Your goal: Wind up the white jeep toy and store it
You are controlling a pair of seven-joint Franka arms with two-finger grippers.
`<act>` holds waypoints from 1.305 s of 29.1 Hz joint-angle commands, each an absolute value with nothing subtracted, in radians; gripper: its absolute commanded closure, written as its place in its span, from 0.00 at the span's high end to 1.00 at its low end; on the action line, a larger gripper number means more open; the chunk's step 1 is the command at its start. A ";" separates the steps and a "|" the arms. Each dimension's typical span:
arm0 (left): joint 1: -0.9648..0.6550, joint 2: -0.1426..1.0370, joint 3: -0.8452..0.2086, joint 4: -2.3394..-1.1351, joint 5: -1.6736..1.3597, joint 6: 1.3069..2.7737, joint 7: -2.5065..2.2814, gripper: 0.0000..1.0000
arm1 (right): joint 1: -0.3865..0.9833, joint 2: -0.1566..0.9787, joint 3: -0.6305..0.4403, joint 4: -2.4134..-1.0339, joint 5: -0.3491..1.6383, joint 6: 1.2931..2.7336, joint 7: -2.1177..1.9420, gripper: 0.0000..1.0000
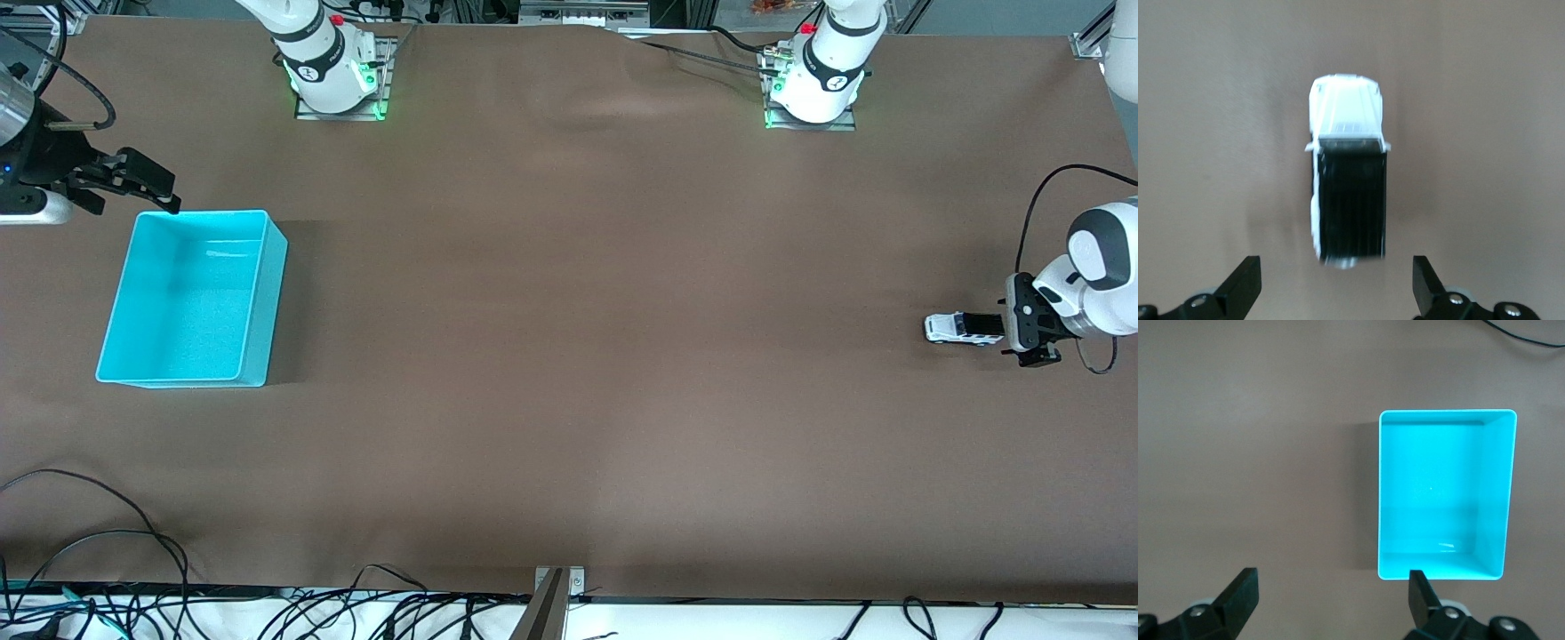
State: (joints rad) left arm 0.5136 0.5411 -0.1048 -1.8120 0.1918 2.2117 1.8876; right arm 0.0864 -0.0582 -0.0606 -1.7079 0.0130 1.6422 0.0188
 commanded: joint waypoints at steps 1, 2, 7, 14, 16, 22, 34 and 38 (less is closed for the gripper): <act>0.515 0.508 -0.126 -1.764 0.212 2.109 1.844 1.00 | 0.067 -0.120 -0.049 -1.798 0.017 1.690 0.017 1.00; 0.515 0.506 -0.136 -1.752 0.212 2.091 1.829 1.00 | 0.067 -0.120 -0.048 -1.801 0.015 1.690 0.017 1.00; 0.514 0.502 -0.166 -1.691 0.212 1.984 1.711 1.00 | 0.055 -0.120 -0.014 -1.825 0.015 1.730 0.029 1.00; 0.500 0.499 -0.227 -1.608 0.212 1.839 1.510 1.00 | 0.031 -0.121 0.029 -1.887 0.015 1.796 0.035 1.00; 0.499 0.499 -0.248 -1.588 0.212 1.810 1.442 1.00 | 0.031 -0.120 0.035 -1.899 0.015 1.810 0.037 1.00; 0.495 0.497 -0.333 -1.505 0.209 1.665 1.234 1.00 | 0.031 -0.120 0.040 -1.956 0.015 1.884 0.069 1.00; 0.497 0.471 -0.541 -1.433 0.206 1.503 0.804 1.00 | 0.032 -0.117 0.067 -2.043 0.015 1.982 0.081 1.00; 0.495 0.425 -0.600 -1.434 0.207 1.480 0.640 1.00 | 0.032 -0.112 0.080 -2.051 0.015 1.985 0.083 1.00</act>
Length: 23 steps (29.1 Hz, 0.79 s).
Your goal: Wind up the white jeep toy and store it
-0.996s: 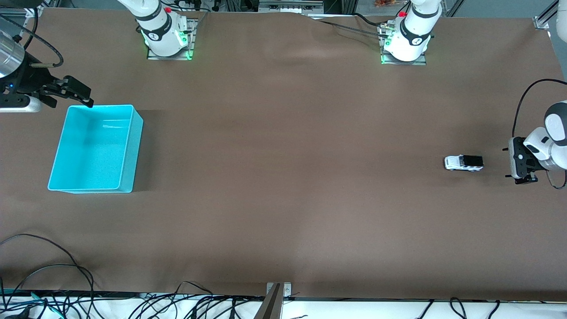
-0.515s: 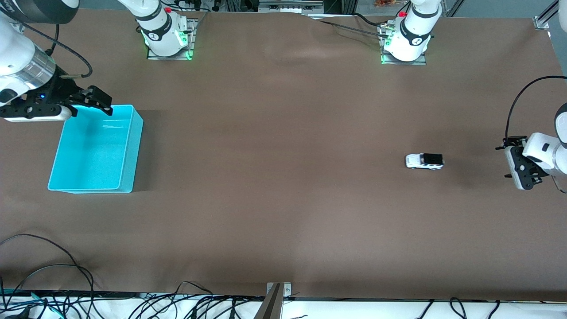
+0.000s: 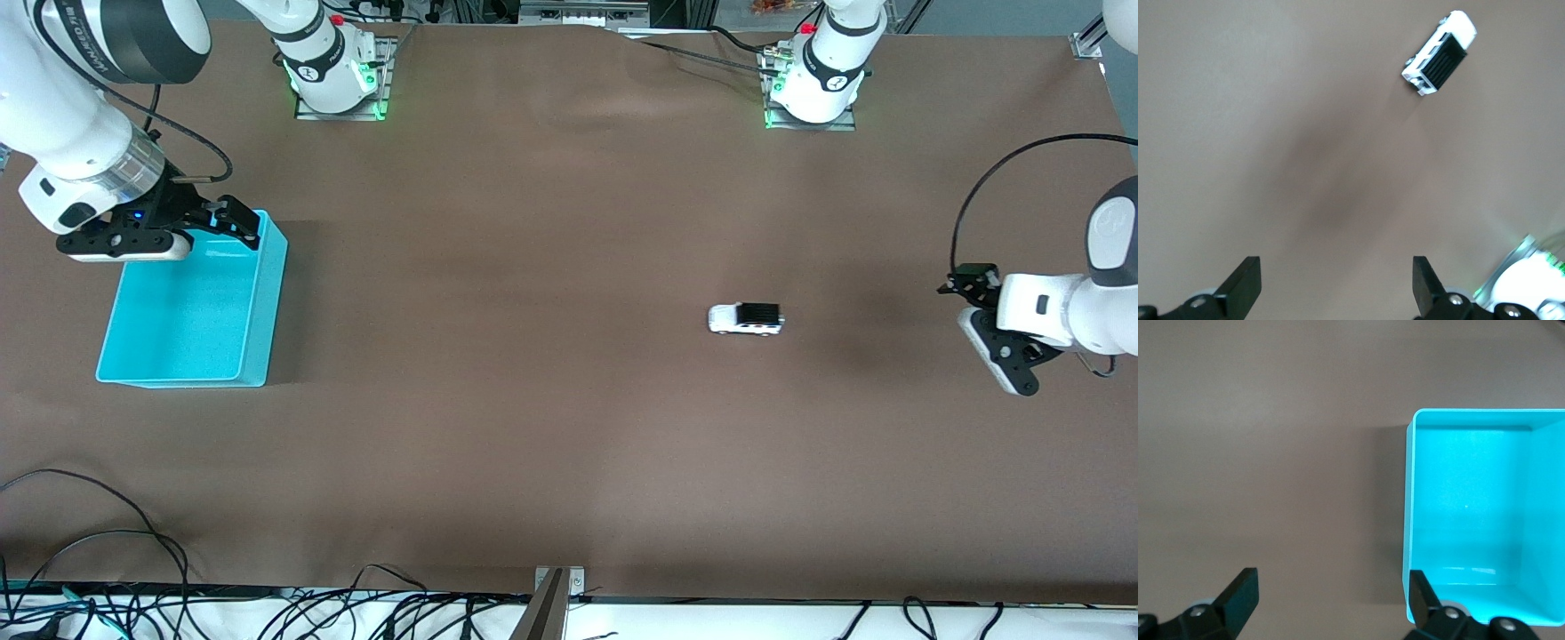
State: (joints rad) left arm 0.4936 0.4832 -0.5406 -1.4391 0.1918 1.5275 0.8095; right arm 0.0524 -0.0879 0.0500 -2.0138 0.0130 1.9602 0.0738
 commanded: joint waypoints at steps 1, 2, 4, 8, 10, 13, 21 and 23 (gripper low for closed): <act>0.495 0.416 -0.616 -1.434 0.207 1.471 0.605 1.00 | 0.032 -0.112 0.083 -2.057 0.015 1.994 0.083 1.00; 0.495 0.407 -0.632 -1.433 0.207 1.463 0.566 1.00 | 0.032 -0.110 0.083 -2.066 0.015 2.006 0.092 1.00; 0.495 0.394 -0.655 -1.433 0.207 1.454 0.485 1.00 | 0.032 -0.104 0.086 -2.082 0.015 2.032 0.121 1.00; 0.495 0.365 -0.684 -1.433 0.207 1.440 0.364 1.00 | 0.032 -0.092 0.115 -2.109 0.014 2.083 0.161 1.00; 0.497 0.348 -0.687 -1.433 0.206 1.440 0.322 1.00 | 0.032 -0.092 0.117 -2.129 0.014 2.106 0.161 1.00; 0.497 0.319 -0.687 -1.433 0.206 1.430 0.266 1.00 | 0.032 -0.091 0.117 -2.152 0.015 2.137 0.161 1.00; 0.488 0.249 -0.669 -1.450 0.166 1.422 0.154 1.00 | 0.032 -0.052 0.117 -2.172 0.015 2.161 0.163 1.00; 0.450 0.236 -0.643 -1.456 0.158 1.425 0.129 1.00 | 0.032 -0.037 0.117 -2.172 0.017 2.163 0.164 1.00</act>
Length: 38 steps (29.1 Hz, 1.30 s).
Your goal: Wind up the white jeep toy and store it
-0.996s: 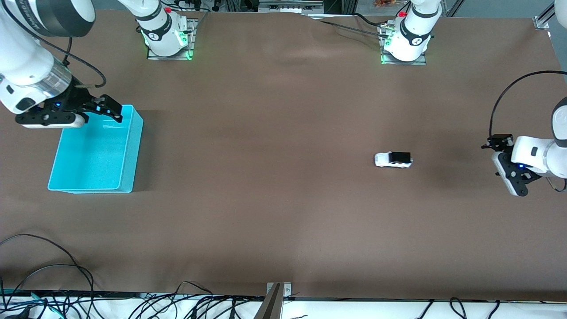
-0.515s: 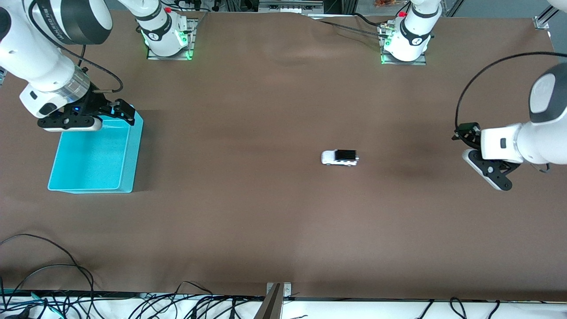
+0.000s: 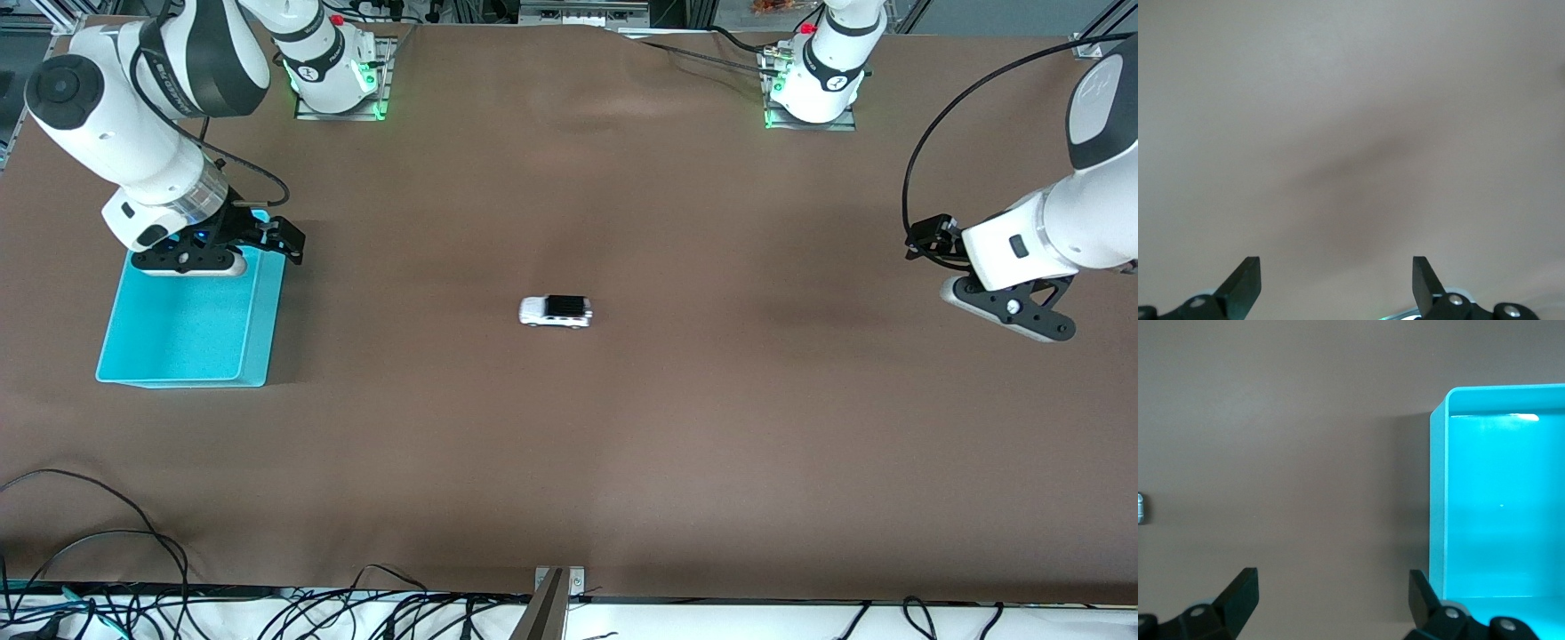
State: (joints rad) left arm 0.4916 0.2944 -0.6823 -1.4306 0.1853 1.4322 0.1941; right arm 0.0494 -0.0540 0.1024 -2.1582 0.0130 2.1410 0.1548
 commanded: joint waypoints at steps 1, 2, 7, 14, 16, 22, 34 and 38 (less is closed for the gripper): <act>0.428 0.233 -0.614 -1.457 0.158 1.427 0.117 1.00 | 0.032 -0.029 0.117 -2.172 0.020 2.167 0.164 1.00; 0.395 0.227 -0.576 -1.456 0.156 1.428 0.112 1.00 | 0.032 -0.020 0.117 -2.172 0.020 2.174 0.164 1.00; 0.255 0.203 -0.376 -1.468 0.088 1.488 0.121 1.00 | 0.031 0.014 0.117 -2.174 0.028 2.183 0.208 1.00; 0.038 0.164 -0.124 -1.508 0.049 1.542 0.121 1.00 | 0.031 0.034 0.117 -2.229 0.028 2.269 0.316 1.00; 0.018 0.163 -0.104 -1.516 0.049 1.551 0.121 1.00 | 0.031 0.043 0.117 -2.246 0.028 2.301 0.327 1.00; -0.031 0.132 -0.035 -1.566 0.031 1.595 0.123 1.00 | 0.031 0.078 0.118 -2.272 0.028 2.362 0.376 1.00; -0.156 0.043 0.127 -1.710 -0.011 1.690 0.178 1.00 | 0.031 0.140 0.118 -2.284 0.028 2.453 0.658 1.00; -0.156 0.014 0.129 -1.758 -0.011 1.724 0.181 1.00 | 0.032 0.167 0.118 -2.293 0.028 2.506 0.808 1.00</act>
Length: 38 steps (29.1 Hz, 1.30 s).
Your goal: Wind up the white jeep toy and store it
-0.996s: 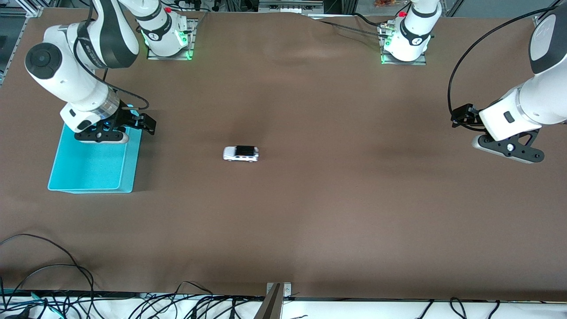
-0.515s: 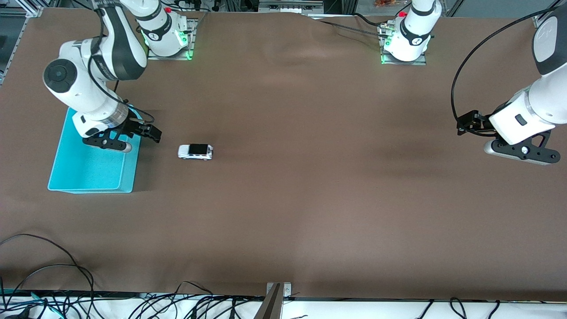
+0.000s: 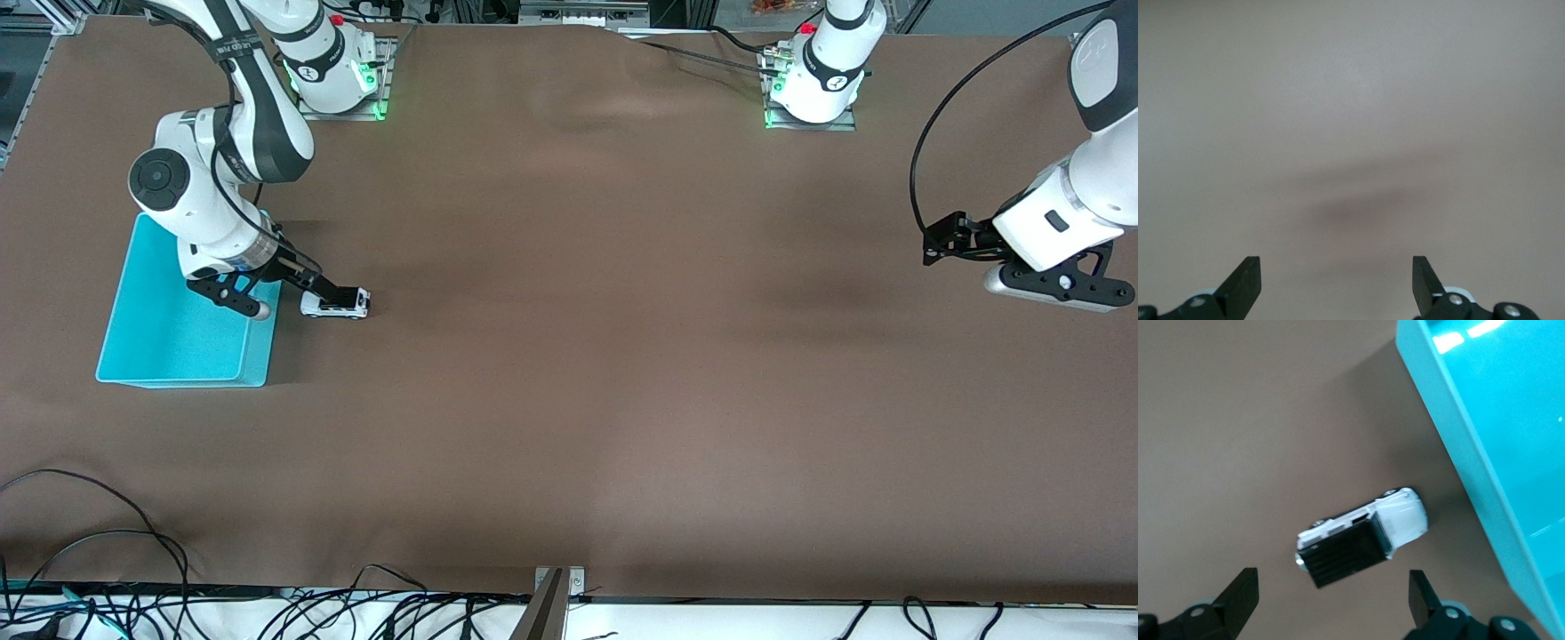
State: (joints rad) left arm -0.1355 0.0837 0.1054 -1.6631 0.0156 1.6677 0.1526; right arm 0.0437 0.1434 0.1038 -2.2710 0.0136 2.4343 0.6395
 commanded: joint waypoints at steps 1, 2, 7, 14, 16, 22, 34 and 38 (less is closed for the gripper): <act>-0.158 0.005 0.130 -1.776 -0.011 1.738 0.181 1.00 | 0.031 0.172 0.118 -2.299 0.028 2.525 0.849 1.00; -0.161 -0.006 0.138 -1.792 -0.011 1.749 0.181 1.00 | 0.031 0.178 0.118 -2.307 0.028 2.543 0.897 1.00; -0.187 -0.038 0.158 -1.844 -0.009 1.779 0.181 1.00 | 0.031 0.193 0.118 -2.330 0.020 2.594 1.041 1.00; -0.186 -0.078 0.158 -1.898 -0.009 1.798 0.179 1.00 | 0.032 0.195 0.118 -2.353 0.003 2.623 1.265 1.00; -0.178 -0.083 0.156 -1.898 -0.009 1.796 0.181 1.00 | 0.032 0.195 0.118 -2.371 -0.015 2.646 1.307 1.00; -0.161 -0.075 0.144 -1.872 -0.009 1.789 0.157 1.00 | 0.032 0.207 0.118 -2.421 -0.080 2.707 1.414 1.00; -0.014 -0.026 -0.002 -1.792 0.003 1.738 0.150 1.00 | 0.028 0.261 0.115 -2.419 -0.135 2.720 1.509 1.00; -0.014 -0.006 -0.002 -1.752 0.005 1.701 0.149 1.00 | 0.026 0.290 0.112 -2.419 -0.137 2.763 1.509 1.00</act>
State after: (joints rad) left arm -0.0282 -0.0499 0.0109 -1.8315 0.0150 1.7597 0.1570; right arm 0.0424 0.2565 0.1054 -2.4111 -0.1085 2.7031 1.4786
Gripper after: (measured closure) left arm 0.000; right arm 0.000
